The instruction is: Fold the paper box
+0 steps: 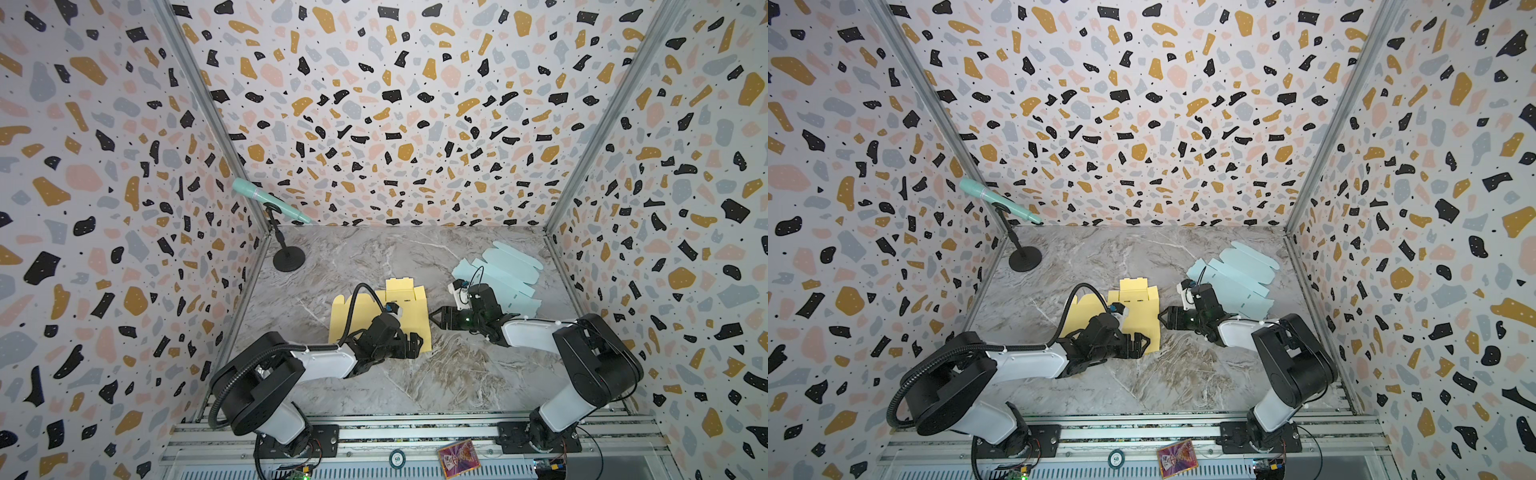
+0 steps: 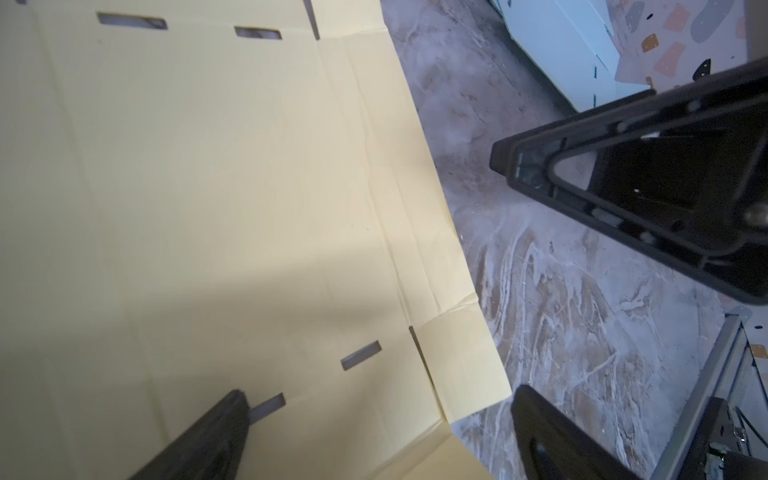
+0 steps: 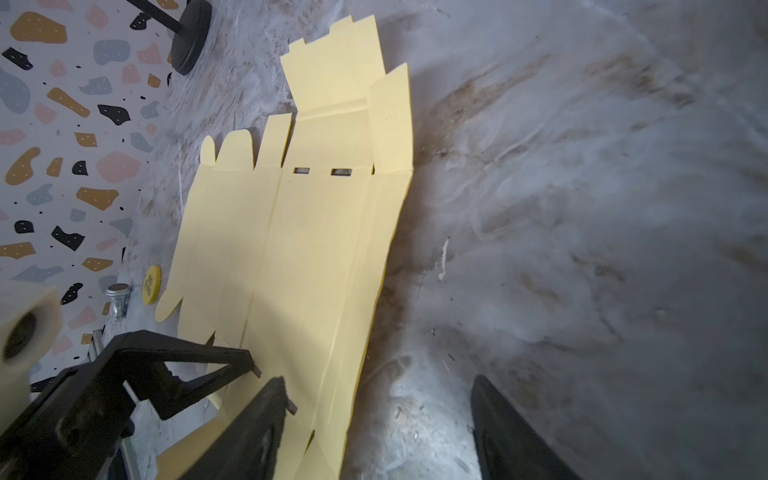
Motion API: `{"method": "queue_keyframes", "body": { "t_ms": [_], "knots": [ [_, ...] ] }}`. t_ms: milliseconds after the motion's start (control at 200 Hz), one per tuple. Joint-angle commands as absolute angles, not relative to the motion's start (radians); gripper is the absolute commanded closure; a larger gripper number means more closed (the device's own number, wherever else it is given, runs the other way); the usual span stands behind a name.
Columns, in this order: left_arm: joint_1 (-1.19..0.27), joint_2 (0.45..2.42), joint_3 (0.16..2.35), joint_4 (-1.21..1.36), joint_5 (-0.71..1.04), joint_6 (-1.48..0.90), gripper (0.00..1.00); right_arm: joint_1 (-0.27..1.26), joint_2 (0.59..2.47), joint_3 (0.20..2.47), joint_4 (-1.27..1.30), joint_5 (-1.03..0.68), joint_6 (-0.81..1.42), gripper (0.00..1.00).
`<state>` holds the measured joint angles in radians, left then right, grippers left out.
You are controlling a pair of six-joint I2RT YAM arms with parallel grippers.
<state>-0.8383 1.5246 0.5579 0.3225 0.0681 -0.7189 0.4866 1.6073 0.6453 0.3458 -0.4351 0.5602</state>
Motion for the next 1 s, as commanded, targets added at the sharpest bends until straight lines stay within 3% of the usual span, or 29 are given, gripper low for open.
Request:
{"method": "queue_keyframes", "body": {
  "t_ms": [0, 235, 491, 666, 996],
  "knots": [
    [-0.847, 1.512, 0.565, 0.343, 0.066, -0.735, 0.0, 0.495, 1.602, 0.634, 0.37, -0.456, 0.574, 0.3],
    [-0.809, 1.433, 0.612, 0.258, 0.058, -0.665, 0.0, 0.517, 1.642, 0.657, 0.377, -0.455, 0.583, 0.33],
    [-0.629, 1.373, 0.58, 0.14, 0.103, -0.544, 0.0, 0.537, 1.67, 0.66, 0.41, -0.459, 0.614, 0.37],
    [-0.549, 1.372, 0.552, 0.117, 0.133, -0.488, 0.1, 0.563, 1.705, 0.675, 0.42, -0.458, 0.628, 0.43],
    [-0.544, 1.432, 0.513, 0.198, 0.154, -0.51, 0.25, 0.584, 1.723, 0.666, 0.462, -0.444, 0.662, 0.55]
  ]
}}
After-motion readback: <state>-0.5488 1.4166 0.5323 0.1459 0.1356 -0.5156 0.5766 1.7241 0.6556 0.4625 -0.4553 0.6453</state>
